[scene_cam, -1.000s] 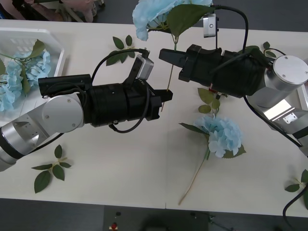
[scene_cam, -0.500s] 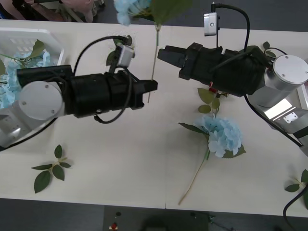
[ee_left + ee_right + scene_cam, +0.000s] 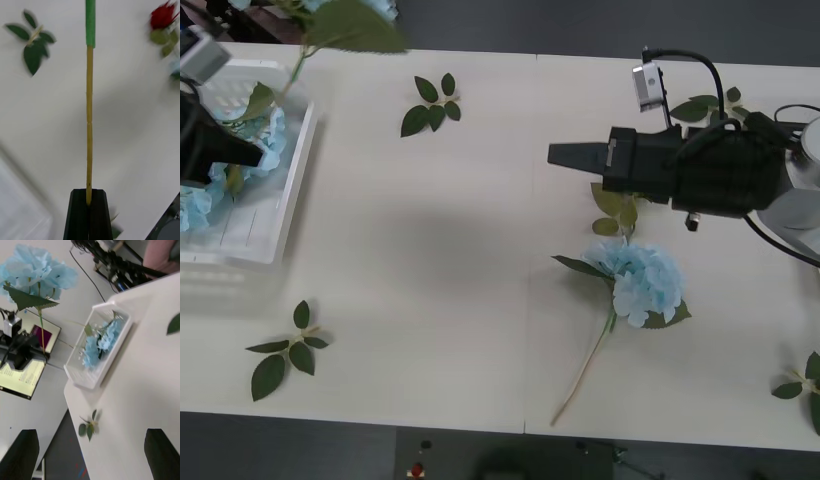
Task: Put the red flowers into the right box and the blue flowers into the left box
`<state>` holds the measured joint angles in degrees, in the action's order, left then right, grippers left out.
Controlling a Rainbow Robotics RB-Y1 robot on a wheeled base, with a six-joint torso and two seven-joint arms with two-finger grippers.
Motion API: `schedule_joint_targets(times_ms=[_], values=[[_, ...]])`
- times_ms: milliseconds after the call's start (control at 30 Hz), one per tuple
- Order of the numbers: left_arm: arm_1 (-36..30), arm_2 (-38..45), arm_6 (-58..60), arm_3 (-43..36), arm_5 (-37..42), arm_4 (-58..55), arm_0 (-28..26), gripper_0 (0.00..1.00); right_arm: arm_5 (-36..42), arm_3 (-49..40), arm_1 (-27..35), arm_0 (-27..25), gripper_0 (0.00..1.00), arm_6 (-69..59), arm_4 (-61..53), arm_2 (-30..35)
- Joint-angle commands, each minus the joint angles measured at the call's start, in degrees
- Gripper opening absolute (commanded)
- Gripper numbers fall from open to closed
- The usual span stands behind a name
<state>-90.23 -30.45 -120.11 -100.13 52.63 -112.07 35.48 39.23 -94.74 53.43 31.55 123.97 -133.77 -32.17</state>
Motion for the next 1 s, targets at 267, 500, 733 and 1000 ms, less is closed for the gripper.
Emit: schedule_joint_targets(times_ms=[267,500,733,1000], values=[[2.9,0.2,-21.6,28.0,4.3,25.4,1.3,0.0,-8.5,-13.9,18.0,1.8,0.82,-25.1,4.3,-8.0],[4.4,-0.7,-22.2,33.2,0.2,36.7,1.3,0.0,-5.7,-11.2,15.9,4.7,0.82,-44.4,22.9,-8.0],[4.9,-0.7,-18.2,36.2,0.2,40.6,1.3,0.13,13.8,-3.2,9.2,12.4,0.82,-60.4,45.3,-5.4],[5.4,-0.7,-18.2,36.6,-1.5,39.9,0.8,0.97,33.8,6.1,-0.1,18.3,0.82,-62.8,60.0,-0.6]])
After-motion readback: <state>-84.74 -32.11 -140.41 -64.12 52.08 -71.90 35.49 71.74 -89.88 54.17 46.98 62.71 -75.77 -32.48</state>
